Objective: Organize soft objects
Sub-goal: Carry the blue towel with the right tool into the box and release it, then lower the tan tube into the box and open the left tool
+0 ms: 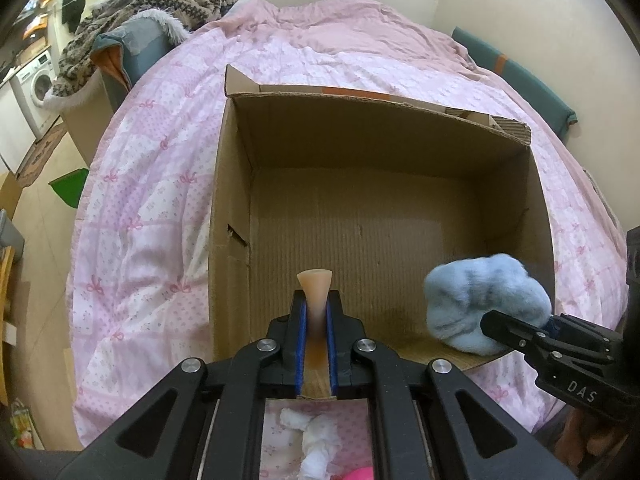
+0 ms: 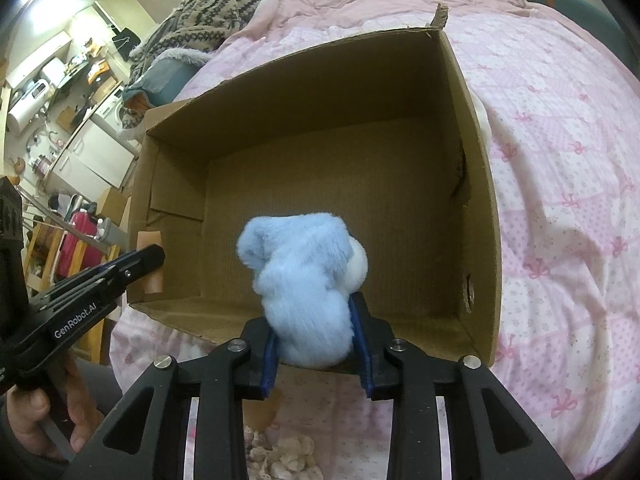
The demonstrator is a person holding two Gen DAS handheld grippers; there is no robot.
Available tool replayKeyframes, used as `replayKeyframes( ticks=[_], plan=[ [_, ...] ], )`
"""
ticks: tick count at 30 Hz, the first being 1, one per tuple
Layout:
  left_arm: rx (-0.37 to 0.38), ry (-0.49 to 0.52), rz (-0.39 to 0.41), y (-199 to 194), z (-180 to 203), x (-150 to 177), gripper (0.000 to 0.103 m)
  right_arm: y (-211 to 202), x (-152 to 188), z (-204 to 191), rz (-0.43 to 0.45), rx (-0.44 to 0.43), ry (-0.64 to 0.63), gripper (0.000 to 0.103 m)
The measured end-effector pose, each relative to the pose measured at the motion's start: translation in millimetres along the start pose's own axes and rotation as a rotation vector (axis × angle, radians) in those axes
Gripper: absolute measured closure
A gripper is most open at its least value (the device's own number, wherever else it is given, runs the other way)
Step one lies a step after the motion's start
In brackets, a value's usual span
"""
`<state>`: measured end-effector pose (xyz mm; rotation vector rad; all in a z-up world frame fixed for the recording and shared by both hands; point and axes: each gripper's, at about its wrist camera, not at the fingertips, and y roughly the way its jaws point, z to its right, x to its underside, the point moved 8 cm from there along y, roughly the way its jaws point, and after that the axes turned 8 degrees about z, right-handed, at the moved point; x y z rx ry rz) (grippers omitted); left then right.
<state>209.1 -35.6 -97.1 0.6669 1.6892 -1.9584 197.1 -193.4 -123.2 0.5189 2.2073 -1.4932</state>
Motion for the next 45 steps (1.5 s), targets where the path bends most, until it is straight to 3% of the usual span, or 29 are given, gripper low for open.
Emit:
replayKeyframes(
  ticks=[1, 3, 13, 18, 28, 36, 39, 45],
  plan=[
    [0.001, 0.000, 0.001, 0, 0, 0, 0.096, -1, -1, -1, 0.003, -0.003, 0.000, 0.067],
    [0.001, 0.004, 0.002, -1, 1, 0, 0.095, -3, -3, -2, 0.019, -0.011, 0.000, 0.052],
    [-0.014, 0.032, 0.008, -3, 3, -1, 0.080, -18, -15, 3, 0.094, 0.005, 0.012, 0.035],
    [-0.035, 0.050, 0.043, -9, 6, -5, 0.038, -21, -17, 8, 0.105, 0.018, 0.042, 0.026],
    [-0.035, 0.073, 0.054, -11, 9, -7, 0.038, -20, -18, 6, 0.096, 0.017, 0.041, 0.026],
    [-0.048, 0.031, 0.057, -20, -1, -7, 0.038, -24, -16, 5, 0.097, 0.014, 0.047, 0.026],
    [-0.015, -0.003, 0.043, -26, -2, -3, 0.038, -29, -14, 3, 0.099, 0.010, 0.052, 0.026],
    [-0.048, 0.012, 0.061, -45, -7, -2, 0.038, -39, -8, -5, 0.097, 0.010, 0.034, 0.026]
  ],
)
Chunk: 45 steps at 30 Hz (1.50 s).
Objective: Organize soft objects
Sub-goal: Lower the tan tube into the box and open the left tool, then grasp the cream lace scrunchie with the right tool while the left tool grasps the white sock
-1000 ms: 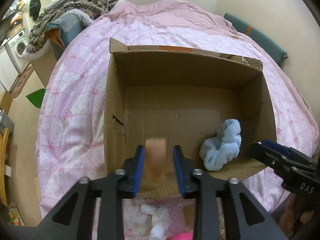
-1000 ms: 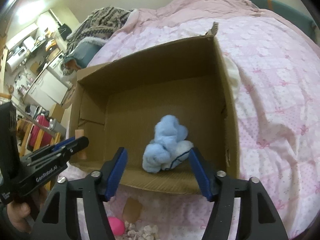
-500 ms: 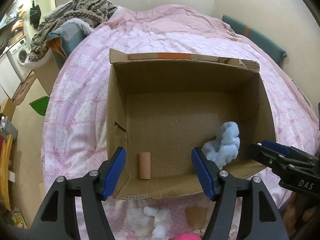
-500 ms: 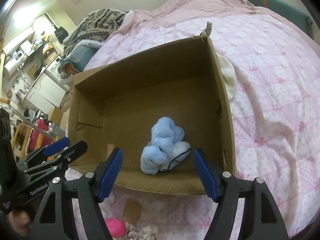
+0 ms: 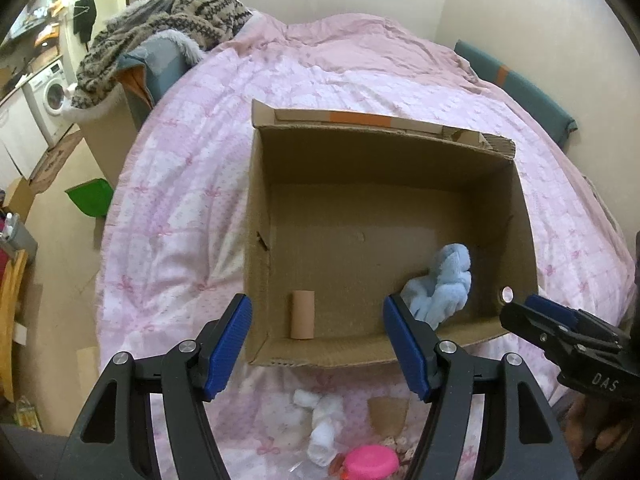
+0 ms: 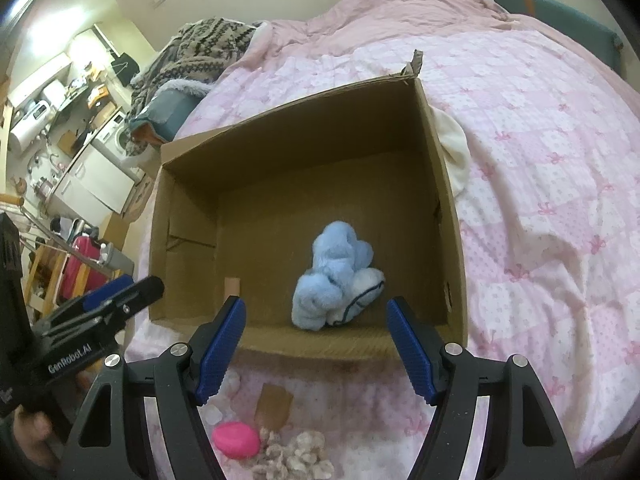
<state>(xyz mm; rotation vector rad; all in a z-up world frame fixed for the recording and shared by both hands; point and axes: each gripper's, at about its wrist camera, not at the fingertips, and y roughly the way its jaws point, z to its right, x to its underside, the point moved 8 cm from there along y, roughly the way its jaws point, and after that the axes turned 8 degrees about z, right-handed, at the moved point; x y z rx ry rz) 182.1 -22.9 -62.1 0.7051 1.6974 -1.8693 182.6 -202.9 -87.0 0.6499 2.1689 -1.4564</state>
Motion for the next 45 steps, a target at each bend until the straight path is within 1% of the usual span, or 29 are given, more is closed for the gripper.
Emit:
replayKeyframes(
  ticks=[5, 11, 20, 24, 26, 30, 33, 35, 38, 40, 42, 45],
  plan=[
    [-0.017, -0.024, -0.013, -13, -11, 8, 0.038, -11, 11, -4, -0.002, -0.009, 0.005, 0.026],
    [-0.034, -0.039, -0.045, -26, -22, 29, 0.038, -22, 26, -8, -0.010, -0.016, 0.001, 0.026],
    [-0.045, -0.059, -0.100, -34, -28, 57, 0.038, -31, 52, -12, -0.049, -0.038, 0.017, 0.026],
    [-0.063, -0.109, -0.131, -29, -40, 69, 0.038, -29, 61, -13, -0.079, -0.046, 0.021, 0.026],
    [-0.075, -0.140, -0.152, -25, -47, 73, 0.038, -23, 67, -13, -0.116, -0.052, 0.025, 0.026],
    [-0.081, -0.181, -0.187, -18, -55, 79, 0.038, -8, 87, -15, -0.219, -0.052, 0.003, 0.026],
    [-0.085, -0.193, -0.209, -15, -57, 84, 0.038, 7, 109, -20, -0.323, -0.043, -0.032, 0.026],
    [-0.080, -0.196, -0.211, -15, -56, 84, 0.038, 16, 123, -23, -0.385, -0.015, -0.079, 0.026],
    [-0.076, -0.191, -0.213, -14, -54, 84, 0.038, 25, 137, -25, -0.443, -0.009, -0.109, 0.026],
    [-0.073, -0.189, -0.218, -11, -53, 85, 0.038, 27, 139, -23, -0.448, 0.003, -0.110, 0.026],
    [-0.074, -0.189, -0.221, -9, -52, 85, 0.038, 26, 134, -22, -0.432, -0.003, -0.090, 0.026],
    [-0.075, -0.192, -0.224, -8, -53, 86, 0.038, 17, 117, -12, -0.373, -0.032, 0.006, 0.026]
  ],
)
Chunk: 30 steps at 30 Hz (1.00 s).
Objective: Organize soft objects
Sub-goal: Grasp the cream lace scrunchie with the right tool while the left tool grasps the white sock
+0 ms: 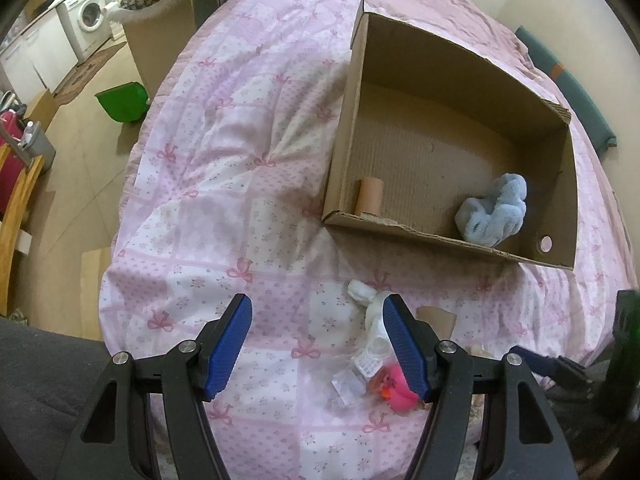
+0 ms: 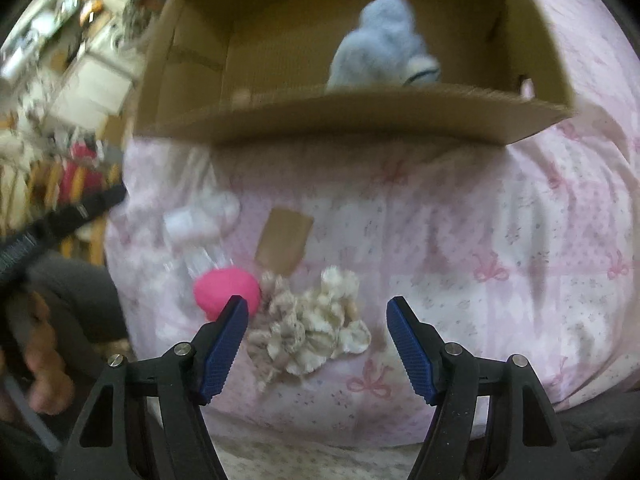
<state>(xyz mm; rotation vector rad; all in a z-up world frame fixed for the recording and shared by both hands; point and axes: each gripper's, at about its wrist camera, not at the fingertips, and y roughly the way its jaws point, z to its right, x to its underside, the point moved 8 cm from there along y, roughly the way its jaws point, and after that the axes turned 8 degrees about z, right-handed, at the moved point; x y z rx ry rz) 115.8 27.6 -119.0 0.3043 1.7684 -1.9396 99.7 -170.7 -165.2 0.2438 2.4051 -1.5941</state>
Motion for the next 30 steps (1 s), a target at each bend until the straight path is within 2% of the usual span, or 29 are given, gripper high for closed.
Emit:
replayKeyframes(
  ticks=[2, 3, 4, 5, 6, 13, 16, 18, 22, 26, 30],
  plan=[
    [0.001, -0.001, -0.003, 1, 0, 0, 0.038, -3, -4, 14, 0.010, -0.012, 0.084, 0.026],
    [0.001, -0.001, -0.005, 1, 0, 1, 0.038, -1, -2, 22, -0.007, -0.022, 0.132, 0.030],
    [0.000, -0.001, -0.008, 2, 0, 1, 0.038, 2, 1, 27, -0.029, -0.029, 0.160, 0.037],
    [-0.001, -0.003, -0.011, 2, 0, 2, 0.038, 6, 5, 30, -0.061, -0.032, 0.182, 0.054],
    [-0.003, -0.004, -0.012, 3, -1, 2, 0.038, 11, 9, 31, -0.089, -0.030, 0.185, 0.061],
    [-0.014, -0.010, -0.015, 7, -2, 3, 0.038, 27, 21, 15, -0.166, -0.057, 0.111, 0.062],
    [-0.022, -0.005, -0.011, 7, -3, 3, 0.038, 26, 22, 11, -0.164, -0.055, 0.075, 0.078],
    [-0.025, -0.006, -0.009, 7, -4, 3, 0.038, 22, 20, 7, -0.141, -0.062, 0.060, 0.085],
    [-0.027, -0.014, -0.006, 6, -7, 3, 0.038, 4, 8, 6, -0.058, -0.060, 0.044, 0.086],
    [-0.023, -0.020, -0.005, 5, -7, 2, 0.038, -28, -13, 6, 0.097, -0.068, 0.051, 0.086],
    [-0.021, -0.015, -0.007, 5, -6, 3, 0.038, -52, -27, 7, 0.208, -0.086, 0.059, 0.086]
  ],
)
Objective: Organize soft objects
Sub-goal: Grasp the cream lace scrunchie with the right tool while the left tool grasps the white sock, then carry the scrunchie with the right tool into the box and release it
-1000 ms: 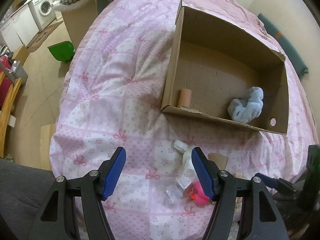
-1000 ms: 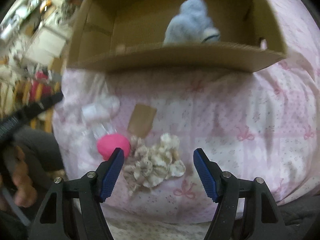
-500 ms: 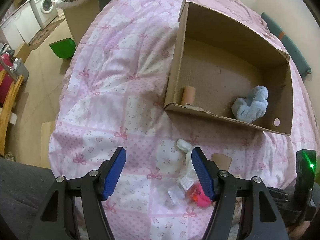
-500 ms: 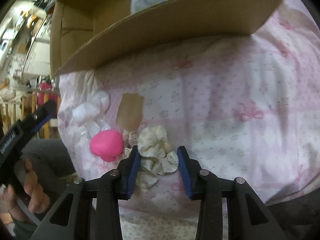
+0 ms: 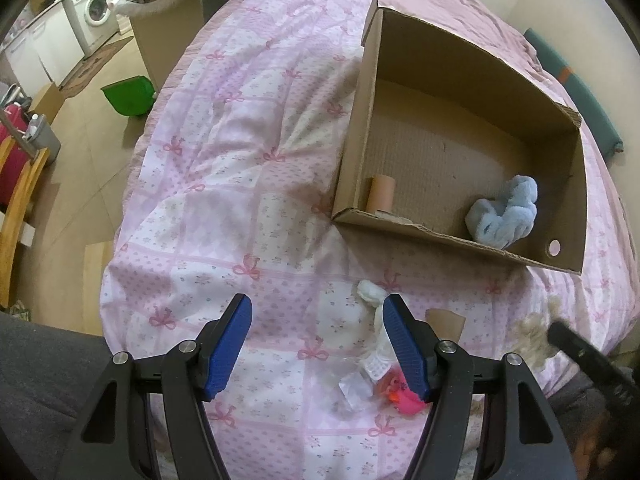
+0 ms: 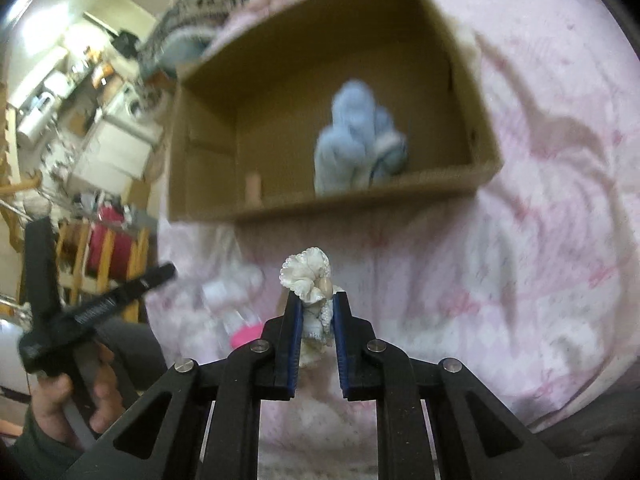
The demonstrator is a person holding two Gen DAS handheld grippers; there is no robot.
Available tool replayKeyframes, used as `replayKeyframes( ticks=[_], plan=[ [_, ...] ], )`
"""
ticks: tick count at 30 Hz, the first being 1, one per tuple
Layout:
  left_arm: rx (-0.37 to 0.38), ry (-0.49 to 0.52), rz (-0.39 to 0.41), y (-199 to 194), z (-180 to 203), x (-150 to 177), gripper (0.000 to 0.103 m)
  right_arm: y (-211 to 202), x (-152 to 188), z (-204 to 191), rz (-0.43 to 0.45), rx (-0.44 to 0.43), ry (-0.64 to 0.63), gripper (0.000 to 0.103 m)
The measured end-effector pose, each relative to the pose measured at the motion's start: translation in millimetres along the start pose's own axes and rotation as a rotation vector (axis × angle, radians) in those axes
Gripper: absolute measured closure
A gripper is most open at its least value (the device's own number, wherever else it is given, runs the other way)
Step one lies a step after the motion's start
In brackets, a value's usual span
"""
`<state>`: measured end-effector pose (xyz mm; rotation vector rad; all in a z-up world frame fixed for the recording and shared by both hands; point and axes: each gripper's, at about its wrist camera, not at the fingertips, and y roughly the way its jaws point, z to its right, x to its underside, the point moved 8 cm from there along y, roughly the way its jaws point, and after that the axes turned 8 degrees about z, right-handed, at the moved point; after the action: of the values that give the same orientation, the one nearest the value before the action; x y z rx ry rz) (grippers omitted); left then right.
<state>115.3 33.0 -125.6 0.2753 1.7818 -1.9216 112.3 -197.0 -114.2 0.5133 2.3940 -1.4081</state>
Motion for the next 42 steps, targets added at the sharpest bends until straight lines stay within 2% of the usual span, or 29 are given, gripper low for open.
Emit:
replayKeyframes(
  ticks=[4, 10, 16, 17, 19, 20, 21, 23, 24, 25, 31, 35, 39, 42],
  plan=[
    [0.007, -0.001, -0.014, 2, 3, 3, 0.038, -13, -14, 4, 0.060, -0.020, 0.030, 0.086],
    [0.055, 0.018, -0.073, 16, 19, 12, 0.038, 5, -6, 7, -0.007, 0.018, 0.038, 0.086],
    [0.108, 0.066, -0.164, 42, 48, 25, 0.039, 14, -5, 10, -0.030, 0.023, 0.060, 0.086],
    [0.109, 0.073, -0.170, 46, 52, 26, 0.041, 15, -4, 8, -0.034, 0.022, 0.062, 0.086],
    [0.116, 0.083, -0.183, 51, 57, 29, 0.054, 15, -3, 10, -0.037, 0.023, 0.061, 0.086],
    [0.120, 0.086, -0.194, 54, 60, 30, 0.064, 18, -5, 10, -0.039, 0.022, 0.062, 0.086],
    [0.123, 0.086, -0.209, 58, 61, 32, 0.069, 19, -5, 10, -0.040, 0.022, 0.063, 0.086],
    [0.115, 0.085, -0.229, 62, 62, 37, 0.071, 19, -6, 11, -0.039, 0.022, 0.065, 0.086],
    [0.112, 0.075, -0.227, 62, 61, 38, 0.085, 19, -6, 11, -0.040, 0.021, 0.067, 0.086],
    [0.122, 0.067, -0.227, 62, 61, 38, 0.091, 20, -6, 12, -0.041, 0.021, 0.067, 0.086],
    [0.130, 0.090, -0.143, 42, 61, 29, 0.093, 24, -6, 8, -0.039, 0.019, 0.050, 0.086],
    [0.107, 0.092, -0.100, 31, 56, 26, 0.093, 23, -5, 6, -0.031, 0.013, 0.039, 0.086],
    [0.062, 0.107, -0.094, 25, 51, 30, 0.093, 22, -4, 3, -0.025, 0.018, 0.022, 0.086],
    [0.062, 0.099, -0.117, 22, 44, 34, 0.093, 20, -3, 2, -0.020, 0.023, 0.012, 0.086]
  ],
)
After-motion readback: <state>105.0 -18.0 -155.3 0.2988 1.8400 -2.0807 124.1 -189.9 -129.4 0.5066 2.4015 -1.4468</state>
